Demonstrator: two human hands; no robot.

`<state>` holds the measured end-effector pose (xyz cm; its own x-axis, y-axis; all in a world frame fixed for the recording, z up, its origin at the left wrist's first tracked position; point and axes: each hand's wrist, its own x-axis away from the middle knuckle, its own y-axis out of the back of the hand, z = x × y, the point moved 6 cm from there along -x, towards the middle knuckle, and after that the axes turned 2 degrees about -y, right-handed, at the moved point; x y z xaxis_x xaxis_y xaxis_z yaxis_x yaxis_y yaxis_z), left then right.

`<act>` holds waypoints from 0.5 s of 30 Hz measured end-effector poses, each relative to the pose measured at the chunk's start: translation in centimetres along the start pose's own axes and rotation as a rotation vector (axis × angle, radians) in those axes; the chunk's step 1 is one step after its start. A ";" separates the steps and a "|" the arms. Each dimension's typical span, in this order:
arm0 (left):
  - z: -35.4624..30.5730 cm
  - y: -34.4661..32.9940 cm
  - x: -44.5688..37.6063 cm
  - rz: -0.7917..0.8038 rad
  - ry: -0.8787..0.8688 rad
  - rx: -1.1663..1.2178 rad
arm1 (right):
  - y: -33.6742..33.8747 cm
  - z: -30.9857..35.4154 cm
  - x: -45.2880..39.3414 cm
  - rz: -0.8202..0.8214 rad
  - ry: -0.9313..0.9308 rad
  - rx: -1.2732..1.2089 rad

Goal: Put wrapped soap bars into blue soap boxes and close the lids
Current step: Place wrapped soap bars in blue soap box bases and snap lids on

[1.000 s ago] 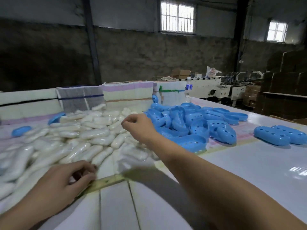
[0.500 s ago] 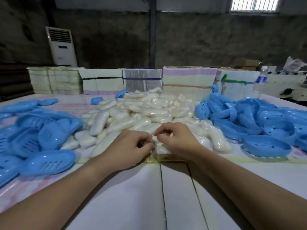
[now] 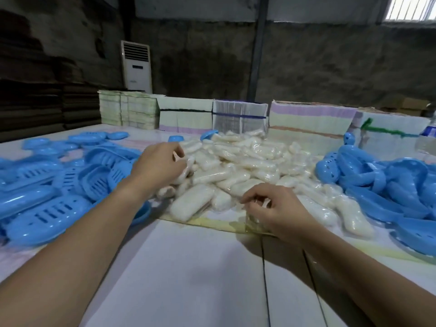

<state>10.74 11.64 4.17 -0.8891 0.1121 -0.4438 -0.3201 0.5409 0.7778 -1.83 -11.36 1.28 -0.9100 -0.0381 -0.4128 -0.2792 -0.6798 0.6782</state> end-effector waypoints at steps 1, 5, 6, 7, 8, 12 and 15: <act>1.3 -0.2 -0.4 0.060 0.053 -0.123 | -0.2 0.2 0.1 0.011 0.003 -0.006; 5.3 -0.7 -0.6 0.244 0.265 -0.343 | -0.3 0.4 0.2 0.032 0.002 -0.002; 5.8 -0.8 -0.6 0.267 0.284 -0.348 | -0.2 0.3 0.3 0.031 0.002 -0.003; 5.9 -0.9 -0.5 0.275 0.290 -0.360 | -0.2 0.2 0.3 0.029 -0.001 -0.014; 5.9 -0.9 -0.5 0.264 0.292 -0.369 | -0.1 0.1 0.3 0.024 -0.007 -0.030; 5.5 -0.9 -0.7 0.205 0.240 -0.319 | -0.2 0.0 0.3 0.017 -0.024 -0.053; 4.9 -0.9 -1.2 0.134 0.146 -0.224 | -0.2 0.0 0.3 0.025 -0.022 -0.051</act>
<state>13.65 15.09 1.85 -0.9609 0.0400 -0.2740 -0.2461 0.3302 0.9113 -2.03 -11.25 1.05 -0.9231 -0.0398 -0.3825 -0.2409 -0.7155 0.6558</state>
